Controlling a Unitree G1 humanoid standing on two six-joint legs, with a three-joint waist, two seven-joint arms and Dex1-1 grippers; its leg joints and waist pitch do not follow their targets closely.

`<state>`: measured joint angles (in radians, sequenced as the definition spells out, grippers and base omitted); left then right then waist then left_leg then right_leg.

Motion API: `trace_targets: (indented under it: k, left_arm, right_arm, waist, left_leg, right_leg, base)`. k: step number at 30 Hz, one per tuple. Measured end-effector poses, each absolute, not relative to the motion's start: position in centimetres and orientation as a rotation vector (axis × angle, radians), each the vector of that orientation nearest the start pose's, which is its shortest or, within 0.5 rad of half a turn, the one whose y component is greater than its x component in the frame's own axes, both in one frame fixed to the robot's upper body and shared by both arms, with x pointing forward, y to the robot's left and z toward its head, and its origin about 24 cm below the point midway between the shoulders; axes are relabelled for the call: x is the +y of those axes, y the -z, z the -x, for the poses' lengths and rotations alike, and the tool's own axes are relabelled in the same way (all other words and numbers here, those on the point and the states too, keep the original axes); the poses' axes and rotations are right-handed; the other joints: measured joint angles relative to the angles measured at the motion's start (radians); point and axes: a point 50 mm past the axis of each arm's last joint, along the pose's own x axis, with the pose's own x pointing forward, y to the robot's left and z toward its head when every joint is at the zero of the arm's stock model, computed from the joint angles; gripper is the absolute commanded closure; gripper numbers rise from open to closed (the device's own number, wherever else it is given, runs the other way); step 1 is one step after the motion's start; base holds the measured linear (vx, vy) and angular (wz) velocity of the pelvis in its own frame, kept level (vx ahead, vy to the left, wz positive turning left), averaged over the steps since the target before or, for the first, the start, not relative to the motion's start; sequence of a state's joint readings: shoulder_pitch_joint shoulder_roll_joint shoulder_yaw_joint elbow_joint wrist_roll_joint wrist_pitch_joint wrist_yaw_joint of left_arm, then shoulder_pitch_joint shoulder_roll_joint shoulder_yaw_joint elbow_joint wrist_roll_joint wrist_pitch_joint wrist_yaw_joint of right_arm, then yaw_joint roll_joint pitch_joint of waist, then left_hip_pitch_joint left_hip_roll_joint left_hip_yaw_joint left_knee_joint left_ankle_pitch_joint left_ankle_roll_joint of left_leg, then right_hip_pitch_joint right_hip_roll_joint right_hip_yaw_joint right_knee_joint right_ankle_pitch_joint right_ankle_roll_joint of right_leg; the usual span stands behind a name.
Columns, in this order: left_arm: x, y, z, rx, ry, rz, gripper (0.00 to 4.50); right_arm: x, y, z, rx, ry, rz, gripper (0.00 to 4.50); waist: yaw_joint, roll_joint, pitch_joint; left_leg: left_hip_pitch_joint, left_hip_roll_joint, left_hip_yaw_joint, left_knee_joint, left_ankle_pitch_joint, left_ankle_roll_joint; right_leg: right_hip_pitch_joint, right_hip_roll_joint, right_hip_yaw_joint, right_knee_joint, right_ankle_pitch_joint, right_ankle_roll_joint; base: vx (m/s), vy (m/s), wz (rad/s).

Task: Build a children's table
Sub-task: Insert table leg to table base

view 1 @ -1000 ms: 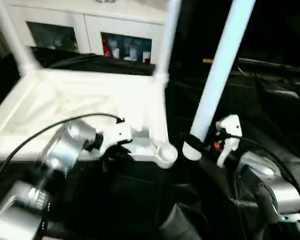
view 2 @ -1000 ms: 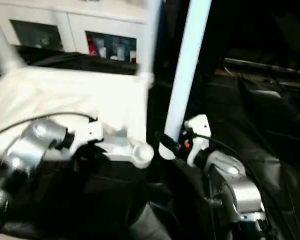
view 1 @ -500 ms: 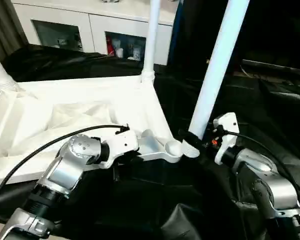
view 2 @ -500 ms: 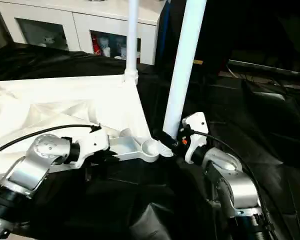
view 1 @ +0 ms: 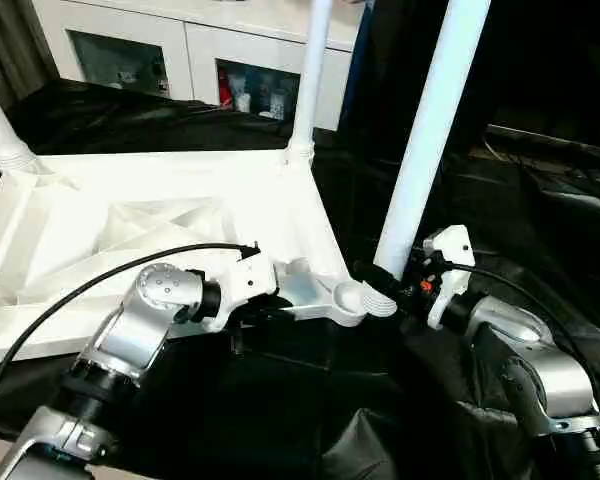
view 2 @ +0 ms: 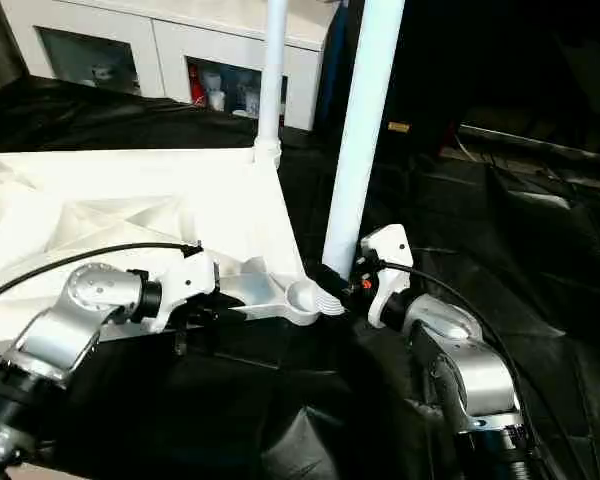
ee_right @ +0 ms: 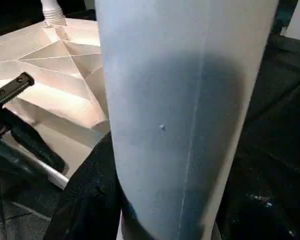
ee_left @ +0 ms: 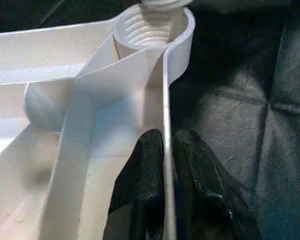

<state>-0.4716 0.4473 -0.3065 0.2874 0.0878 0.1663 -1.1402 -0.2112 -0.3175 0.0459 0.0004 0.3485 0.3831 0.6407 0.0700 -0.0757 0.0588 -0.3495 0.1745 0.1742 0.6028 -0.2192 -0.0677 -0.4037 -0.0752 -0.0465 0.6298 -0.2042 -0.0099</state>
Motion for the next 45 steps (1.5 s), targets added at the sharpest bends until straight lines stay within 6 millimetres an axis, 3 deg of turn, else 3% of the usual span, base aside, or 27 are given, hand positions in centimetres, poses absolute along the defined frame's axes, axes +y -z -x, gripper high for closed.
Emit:
trace_targets:
  k: [7,14,25,45]
  left_arm:
    - [13.8,-6.3,-30.1,0.399,1.288,-0.586,3.89]
    - [13.8,-6.3,-30.2,0.410,1.307,-0.593,4.45]
    - [14.2,-6.3,-30.2,0.447,1.306,-0.555,4.50]
    - [14.5,-6.4,-30.1,0.463,1.311,-0.552,4.50]
  right_arm:
    - [-15.3,-6.9,-27.8,0.192,-0.745,-0.071,2.57]
    - [-14.9,-6.9,-27.8,0.195,-0.745,-0.128,2.57]
    - [-13.6,-8.1,-28.8,0.187,-0.852,-0.178,2.58]
    - [-12.2,-6.7,-30.6,0.289,-0.893,-0.162,2.59]
  waist:
    - [0.002,0.001,0.000]
    - [0.003,0.003,0.001]
    - [-0.006,0.002,0.001]
    - [-0.006,-0.001,-0.001]
  left_leg:
    - [0.000,0.000,0.000,0.000,0.000,-0.004]
    - [0.000,0.000,0.000,0.000,0.001,-0.005]
    - [0.001,0.001,0.000,-0.001,0.001,-0.005]
    - [0.000,0.001,0.000,-0.001,0.002,-0.004]
  right_leg:
    - [0.001,0.000,0.000,0.001,0.001,-0.001]
    - [0.001,0.000,0.000,0.001,0.002,-0.001]
    - [0.001,0.000,0.000,0.002,0.002,-0.001]
    - [0.001,0.000,0.000,0.002,0.002,-0.001]
  base:
    - [0.000,0.000,0.00]
    - [0.000,0.000,0.00]
    - [0.000,0.000,0.00]
    - [0.000,0.000,0.00]
